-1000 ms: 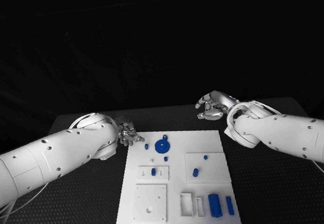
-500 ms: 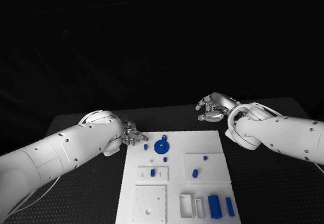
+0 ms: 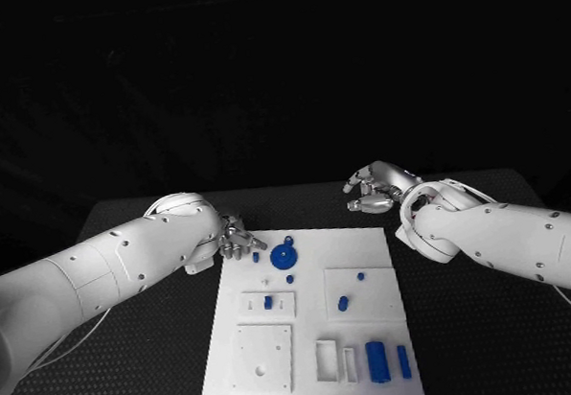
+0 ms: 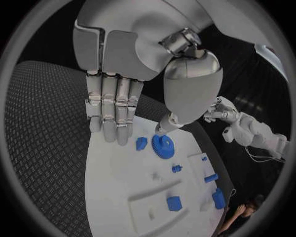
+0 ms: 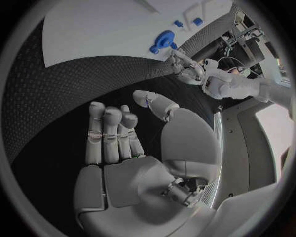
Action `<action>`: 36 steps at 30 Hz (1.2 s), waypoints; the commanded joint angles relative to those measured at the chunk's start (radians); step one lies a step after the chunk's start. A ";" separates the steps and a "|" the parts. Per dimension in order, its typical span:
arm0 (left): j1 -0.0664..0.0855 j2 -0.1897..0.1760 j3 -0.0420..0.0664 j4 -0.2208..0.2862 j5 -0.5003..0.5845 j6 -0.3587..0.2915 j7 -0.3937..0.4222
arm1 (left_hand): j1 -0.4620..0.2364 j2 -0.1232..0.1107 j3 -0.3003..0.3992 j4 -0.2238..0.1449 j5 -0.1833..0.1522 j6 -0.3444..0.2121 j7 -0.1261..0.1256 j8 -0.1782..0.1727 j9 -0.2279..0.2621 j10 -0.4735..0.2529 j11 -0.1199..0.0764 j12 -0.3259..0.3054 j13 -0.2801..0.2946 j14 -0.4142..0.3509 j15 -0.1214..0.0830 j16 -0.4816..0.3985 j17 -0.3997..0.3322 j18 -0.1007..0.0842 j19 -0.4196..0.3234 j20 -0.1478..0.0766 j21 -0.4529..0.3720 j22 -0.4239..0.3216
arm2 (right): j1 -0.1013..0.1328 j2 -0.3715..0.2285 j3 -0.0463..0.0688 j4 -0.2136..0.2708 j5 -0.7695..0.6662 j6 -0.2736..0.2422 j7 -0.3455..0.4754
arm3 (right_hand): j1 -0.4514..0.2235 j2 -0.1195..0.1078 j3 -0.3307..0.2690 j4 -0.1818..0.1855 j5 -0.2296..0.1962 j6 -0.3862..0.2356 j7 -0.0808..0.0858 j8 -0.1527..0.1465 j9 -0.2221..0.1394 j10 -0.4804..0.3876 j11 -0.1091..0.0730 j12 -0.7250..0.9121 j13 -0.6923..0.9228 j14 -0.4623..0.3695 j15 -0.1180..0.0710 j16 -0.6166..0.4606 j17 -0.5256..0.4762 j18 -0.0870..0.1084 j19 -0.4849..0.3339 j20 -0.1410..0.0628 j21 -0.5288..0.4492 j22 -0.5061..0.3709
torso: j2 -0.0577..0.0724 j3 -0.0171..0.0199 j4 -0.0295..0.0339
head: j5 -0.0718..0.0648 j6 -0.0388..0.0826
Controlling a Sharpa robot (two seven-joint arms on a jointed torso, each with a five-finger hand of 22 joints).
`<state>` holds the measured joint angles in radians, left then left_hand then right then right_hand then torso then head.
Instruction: Assemble the parts on the task board
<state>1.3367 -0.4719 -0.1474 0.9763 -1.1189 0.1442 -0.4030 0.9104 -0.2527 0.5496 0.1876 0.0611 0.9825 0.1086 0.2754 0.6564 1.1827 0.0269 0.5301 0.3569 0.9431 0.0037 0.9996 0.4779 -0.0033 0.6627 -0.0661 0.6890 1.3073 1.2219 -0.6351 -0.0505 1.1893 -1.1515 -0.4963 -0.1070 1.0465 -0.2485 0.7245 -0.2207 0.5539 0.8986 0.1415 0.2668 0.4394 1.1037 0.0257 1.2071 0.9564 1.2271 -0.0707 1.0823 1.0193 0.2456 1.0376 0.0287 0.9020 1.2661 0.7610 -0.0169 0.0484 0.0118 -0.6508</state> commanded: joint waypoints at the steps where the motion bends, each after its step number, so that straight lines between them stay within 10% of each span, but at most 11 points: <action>1: 0.000 0.004 0.000 0.000 0.012 0.045 0.010 | -0.007 0.009 0.001 0.004 -0.003 0.011 0.000 0.006 0.002 -0.002 -0.005 0.002 0.002 -0.004 0.000 0.006 0.002 0.003 -0.007 -0.023 -0.004 0.013 | 0.000 -0.001 0.000 0.001 -0.002 0.005 0.008 | -0.001 0.008 -0.006 0.000 0.006 0.005 0.006 0.004 -0.002 -0.099 0.009 0.005 -0.001 -0.008 -0.002 -0.003 -0.001 0.016 -0.005 0.004 -0.003 0.002 | -0.001 0.0000 0.0001 | 0.000 0.000; 36: -0.016 0.020 0.000 -0.033 0.038 0.064 0.026 | 0.062 0.152 -0.037 -0.113 0.006 0.025 -0.006 0.007 0.004 -0.001 -0.009 0.008 0.005 -0.006 -0.004 0.018 0.003 0.003 -0.010 -0.025 -0.007 0.015 | 0.000 0.005 0.000 0.000 -0.008 0.006 0.008 | 0.001 0.009 -0.005 -0.001 0.008 0.005 0.006 0.005 -0.002 -0.099 0.009 0.006 -0.003 -0.008 -0.001 -0.003 -0.002 0.016 -0.004 0.004 -0.003 0.002 | -0.001 -0.0009 0.0014 | -0.006 -0.001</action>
<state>1.3236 -0.4556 -0.1472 0.9447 -1.0989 0.2069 -0.3947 0.9724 -0.1091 0.5112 0.0796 0.0693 1.0059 0.0999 0.2818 0.6615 1.1864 0.0232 0.5382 0.3628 0.9432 0.0037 1.0152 0.4819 -0.0003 0.6596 -0.0624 0.6852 1.3082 1.2220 -0.6313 -0.0505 1.1881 -1.1520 -0.4961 -0.1070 1.0466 -0.2485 0.7245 -0.2207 0.5577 0.8985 0.1416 0.2668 0.4387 1.1036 0.0257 1.2071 0.9545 1.2268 -0.0702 1.0823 1.0186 0.2456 1.0376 0.0287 0.9021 1.2667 0.7603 -0.0178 0.0494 0.0064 -0.6530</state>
